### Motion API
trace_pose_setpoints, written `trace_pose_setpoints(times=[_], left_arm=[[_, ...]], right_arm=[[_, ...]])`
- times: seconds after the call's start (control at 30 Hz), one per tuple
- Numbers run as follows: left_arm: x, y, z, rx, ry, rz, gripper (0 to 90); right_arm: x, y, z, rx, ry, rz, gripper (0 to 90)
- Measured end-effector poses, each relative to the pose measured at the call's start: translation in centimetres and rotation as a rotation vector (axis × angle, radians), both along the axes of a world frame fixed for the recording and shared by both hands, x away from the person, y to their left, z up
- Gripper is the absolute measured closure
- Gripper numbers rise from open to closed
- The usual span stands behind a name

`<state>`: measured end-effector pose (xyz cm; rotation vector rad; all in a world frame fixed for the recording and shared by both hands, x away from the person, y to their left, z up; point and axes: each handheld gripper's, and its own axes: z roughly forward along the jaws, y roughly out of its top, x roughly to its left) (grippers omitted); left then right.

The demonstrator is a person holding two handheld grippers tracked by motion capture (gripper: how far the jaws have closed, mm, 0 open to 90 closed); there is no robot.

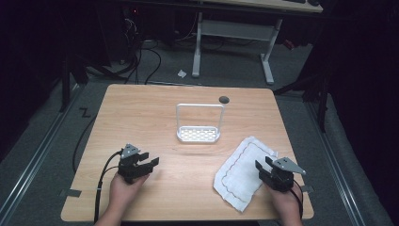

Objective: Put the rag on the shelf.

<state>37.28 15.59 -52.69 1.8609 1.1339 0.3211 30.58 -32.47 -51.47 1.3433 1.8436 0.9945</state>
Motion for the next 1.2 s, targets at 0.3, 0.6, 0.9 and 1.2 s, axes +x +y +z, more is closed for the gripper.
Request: trace_pose_setpoints(times=[0.3,0.6,0.9,1.2], left_arm=[[-0.2,-0.5,-0.3,0.005,0.006,0.006,44.8],[-0.3,-0.7,-0.2,-0.003,0.025,-0.013,66.7],[-0.6,-1.3,-0.1,0.031,0.026,-0.022,86.8],[-1.1,-2.7,-0.1,0.033,0.030,-0.065,88.2]], right_arm=[[-0.3,-0.9,-0.5,-0.002,0.003,-0.010,58.0],[0.2,-1.7,-0.5,0.030,0.085,-0.046,79.8],[2.5,-1.9,-1.7,-0.037,0.198,-0.025,90.0],[2.7,1.3,-1.9,-0.070,0.181,0.090,90.0]])
